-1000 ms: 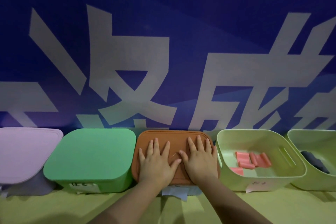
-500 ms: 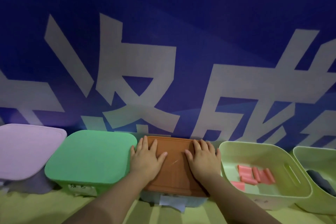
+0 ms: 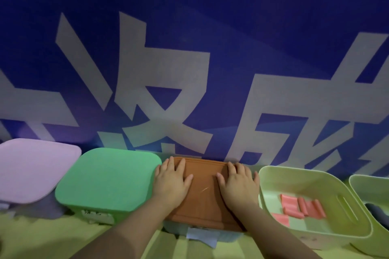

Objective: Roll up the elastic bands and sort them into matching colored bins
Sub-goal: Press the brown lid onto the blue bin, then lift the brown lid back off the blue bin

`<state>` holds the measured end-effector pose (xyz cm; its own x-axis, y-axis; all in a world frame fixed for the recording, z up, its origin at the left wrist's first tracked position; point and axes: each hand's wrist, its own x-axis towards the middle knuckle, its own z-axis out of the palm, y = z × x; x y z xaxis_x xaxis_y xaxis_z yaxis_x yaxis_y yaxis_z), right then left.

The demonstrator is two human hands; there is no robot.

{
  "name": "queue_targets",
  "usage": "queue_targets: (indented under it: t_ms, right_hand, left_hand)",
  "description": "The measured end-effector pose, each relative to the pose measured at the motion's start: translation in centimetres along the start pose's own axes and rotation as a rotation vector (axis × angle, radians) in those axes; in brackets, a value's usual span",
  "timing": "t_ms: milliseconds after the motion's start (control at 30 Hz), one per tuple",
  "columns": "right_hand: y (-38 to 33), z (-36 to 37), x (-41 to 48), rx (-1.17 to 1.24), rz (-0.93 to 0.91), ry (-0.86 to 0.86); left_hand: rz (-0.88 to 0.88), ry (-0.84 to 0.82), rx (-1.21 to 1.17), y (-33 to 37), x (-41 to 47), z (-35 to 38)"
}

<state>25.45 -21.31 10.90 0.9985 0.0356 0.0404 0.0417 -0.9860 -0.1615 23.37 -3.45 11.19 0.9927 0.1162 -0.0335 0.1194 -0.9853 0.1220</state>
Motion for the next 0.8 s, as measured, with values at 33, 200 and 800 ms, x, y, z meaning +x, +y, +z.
queue_targets:
  t_ms: [33,200,800]
  right_hand:
    - [-0.7,-0.1,-0.3,0.009,-0.006,0.015]
    - [-5.5,-0.8,-1.1,0.109,-0.131,0.037]
    - [-38.7,4.9,-15.1,0.237,-0.790,-0.087]
  left_hand:
    - [-0.008,0.018,-0.017,-0.1,-0.2,-0.2]
    - [-0.079,0.176,-0.108,-2.6,-1.7,-1.9]
    - [-0.549,0.506,-0.210,-37.0,-23.1,-5.3]
